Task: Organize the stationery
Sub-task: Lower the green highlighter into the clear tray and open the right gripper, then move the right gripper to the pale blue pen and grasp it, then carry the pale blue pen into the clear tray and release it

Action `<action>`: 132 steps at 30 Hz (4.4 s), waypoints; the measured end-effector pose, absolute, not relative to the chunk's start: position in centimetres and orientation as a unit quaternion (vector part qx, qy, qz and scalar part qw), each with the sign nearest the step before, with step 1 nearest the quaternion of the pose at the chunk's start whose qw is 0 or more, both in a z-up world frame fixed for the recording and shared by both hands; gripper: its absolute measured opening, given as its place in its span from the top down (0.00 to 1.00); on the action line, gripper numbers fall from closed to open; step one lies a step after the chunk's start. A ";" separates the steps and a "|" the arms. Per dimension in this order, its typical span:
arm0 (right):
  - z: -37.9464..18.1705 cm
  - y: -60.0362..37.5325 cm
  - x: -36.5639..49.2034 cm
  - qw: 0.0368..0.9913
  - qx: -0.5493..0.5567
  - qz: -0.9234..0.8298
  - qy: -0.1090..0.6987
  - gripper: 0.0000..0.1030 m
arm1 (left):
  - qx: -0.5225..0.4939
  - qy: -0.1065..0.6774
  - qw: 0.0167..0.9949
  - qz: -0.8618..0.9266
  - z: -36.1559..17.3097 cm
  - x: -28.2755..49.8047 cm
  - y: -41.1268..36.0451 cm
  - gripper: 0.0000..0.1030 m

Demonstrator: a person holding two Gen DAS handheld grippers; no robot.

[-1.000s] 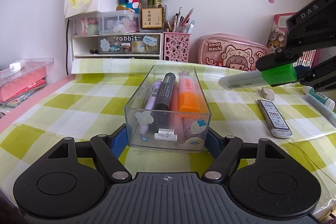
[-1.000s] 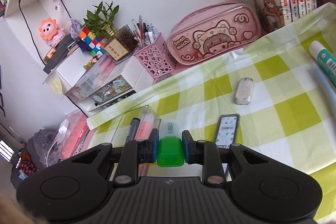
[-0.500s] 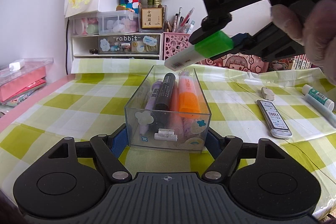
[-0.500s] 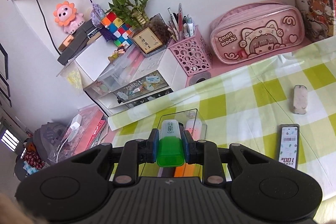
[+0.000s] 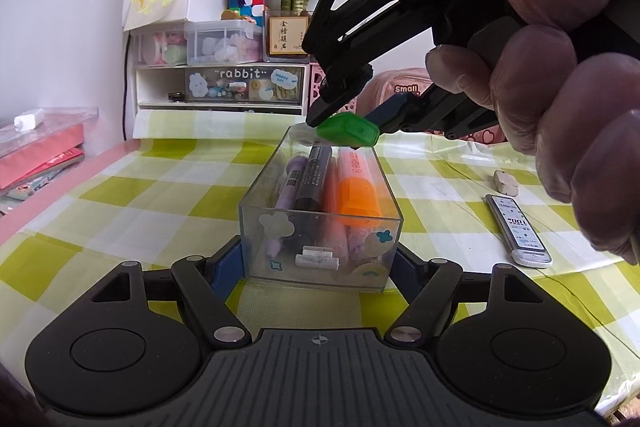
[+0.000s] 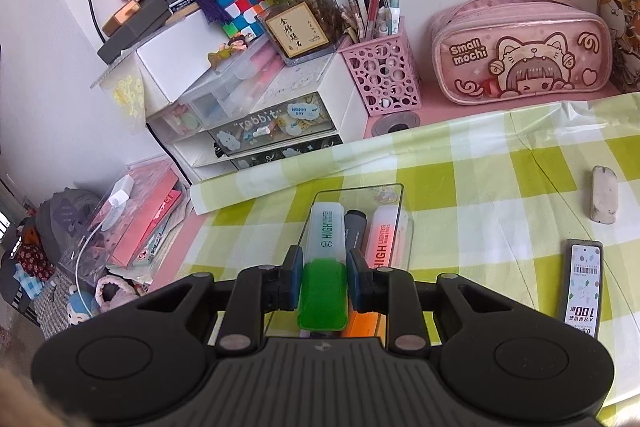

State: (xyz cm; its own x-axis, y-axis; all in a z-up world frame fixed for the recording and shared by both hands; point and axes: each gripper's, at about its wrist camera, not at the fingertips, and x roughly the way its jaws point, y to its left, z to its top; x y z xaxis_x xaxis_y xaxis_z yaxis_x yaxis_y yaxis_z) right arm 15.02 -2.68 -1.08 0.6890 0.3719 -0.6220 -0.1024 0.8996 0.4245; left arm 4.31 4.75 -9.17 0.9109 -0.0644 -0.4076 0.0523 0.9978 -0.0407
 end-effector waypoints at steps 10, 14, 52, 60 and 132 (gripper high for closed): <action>-1.8 -2.1 15.2 0.878 0.196 0.177 0.400 0.76 | -0.016 0.209 0.977 -0.031 -9.2 4.3 4.8 0.28; -1.5 -2.4 15.0 0.881 0.194 0.175 0.394 0.76 | -0.017 0.208 0.977 -0.031 -9.2 4.3 4.8 0.29; -3.5 -25.7 7.7 0.923 0.136 -0.072 0.354 0.61 | -0.025 0.207 0.978 -0.025 -9.1 4.1 4.9 0.28; -5.3 -24.6 8.8 0.921 0.055 -0.118 0.367 0.78 | -0.025 0.207 0.978 -0.025 -9.1 4.2 4.9 0.28; -3.5 -8.9 14.5 0.842 0.360 0.118 0.384 0.67 | -0.035 0.202 0.978 -0.040 -9.2 4.1 5.4 0.28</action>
State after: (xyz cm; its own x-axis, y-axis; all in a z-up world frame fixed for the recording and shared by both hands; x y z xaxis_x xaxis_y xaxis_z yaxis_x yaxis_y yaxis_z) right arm 14.45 -8.95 -3.47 0.6776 0.4744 -0.5620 0.0776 0.7137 0.6961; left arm 4.06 5.36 -9.15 0.9156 -0.0916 -0.3914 0.0631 0.9944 -0.0850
